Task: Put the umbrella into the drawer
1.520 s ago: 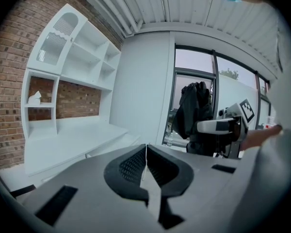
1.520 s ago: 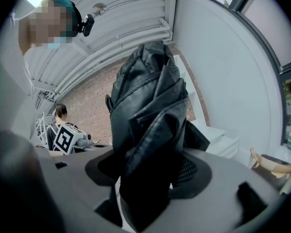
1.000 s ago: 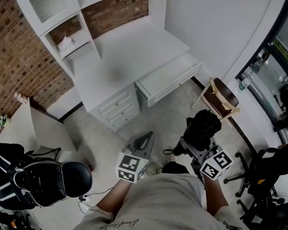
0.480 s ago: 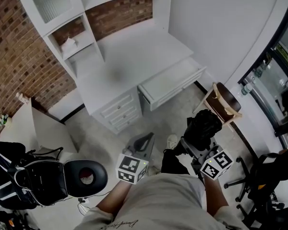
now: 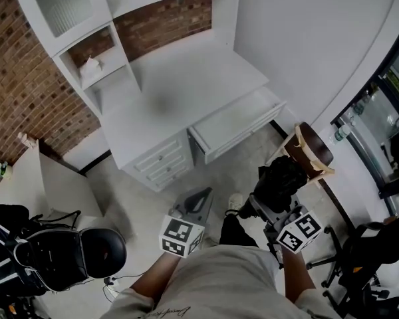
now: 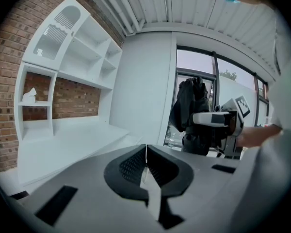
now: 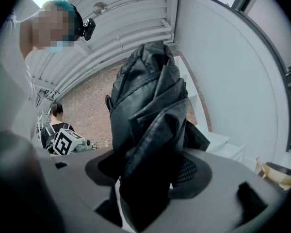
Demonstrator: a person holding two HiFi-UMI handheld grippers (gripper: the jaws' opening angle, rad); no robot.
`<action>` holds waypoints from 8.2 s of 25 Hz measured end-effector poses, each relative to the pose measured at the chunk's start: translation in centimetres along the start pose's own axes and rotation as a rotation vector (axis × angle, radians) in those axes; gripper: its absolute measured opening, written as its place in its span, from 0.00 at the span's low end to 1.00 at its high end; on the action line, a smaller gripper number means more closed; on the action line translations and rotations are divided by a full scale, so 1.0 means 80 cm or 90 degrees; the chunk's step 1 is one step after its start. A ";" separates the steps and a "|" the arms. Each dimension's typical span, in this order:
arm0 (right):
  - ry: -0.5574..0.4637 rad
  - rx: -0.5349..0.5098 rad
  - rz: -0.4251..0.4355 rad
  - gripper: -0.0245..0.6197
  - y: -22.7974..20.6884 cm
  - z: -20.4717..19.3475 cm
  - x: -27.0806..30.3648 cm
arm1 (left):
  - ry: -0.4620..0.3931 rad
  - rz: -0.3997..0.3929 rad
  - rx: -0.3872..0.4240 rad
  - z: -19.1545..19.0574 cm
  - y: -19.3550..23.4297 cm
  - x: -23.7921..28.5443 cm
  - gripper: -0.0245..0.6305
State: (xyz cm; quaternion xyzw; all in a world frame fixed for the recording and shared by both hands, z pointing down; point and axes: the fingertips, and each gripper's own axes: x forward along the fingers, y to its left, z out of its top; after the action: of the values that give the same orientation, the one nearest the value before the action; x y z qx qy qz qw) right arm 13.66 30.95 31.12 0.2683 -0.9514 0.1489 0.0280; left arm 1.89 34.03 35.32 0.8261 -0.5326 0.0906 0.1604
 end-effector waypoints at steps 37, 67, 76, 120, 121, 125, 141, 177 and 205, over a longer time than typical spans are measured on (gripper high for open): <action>0.039 0.022 0.072 0.46 -0.318 0.086 0.187 | 0.022 0.056 -0.010 0.117 0.120 0.321 0.06; 0.053 0.016 0.154 0.46 -0.395 0.095 0.215 | 0.020 0.126 0.000 0.145 0.131 0.388 0.06; 0.061 -0.004 0.156 0.46 -0.401 0.095 0.223 | 0.025 0.132 -0.001 0.143 0.138 0.384 0.06; 0.190 -0.213 0.216 0.46 -0.449 0.064 0.433 | 0.076 0.128 -0.088 0.107 0.324 0.455 0.06; 0.193 -0.221 0.218 0.46 -0.448 0.061 0.438 | 0.080 0.126 -0.088 0.104 0.329 0.456 0.06; 0.210 -0.248 0.225 0.46 -0.446 0.051 0.448 | 0.083 0.116 -0.093 0.104 0.329 0.463 0.06; 0.276 -0.371 0.277 0.46 -0.455 0.001 0.464 | 0.095 0.112 -0.113 0.089 0.345 0.477 0.06; 0.462 -0.546 0.383 0.46 -0.504 -0.134 0.447 | 0.132 0.119 -0.152 0.048 0.352 0.508 0.06; 0.583 -0.575 0.498 0.46 -0.518 -0.242 0.451 | 0.163 0.133 -0.182 0.017 0.368 0.510 0.06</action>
State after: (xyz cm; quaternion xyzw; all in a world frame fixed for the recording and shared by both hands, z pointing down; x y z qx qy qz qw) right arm 3.83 -15.01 65.54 -0.2157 -0.8389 -0.1601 0.4734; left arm -7.93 -12.37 52.07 0.7168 -0.5984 0.1342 0.3318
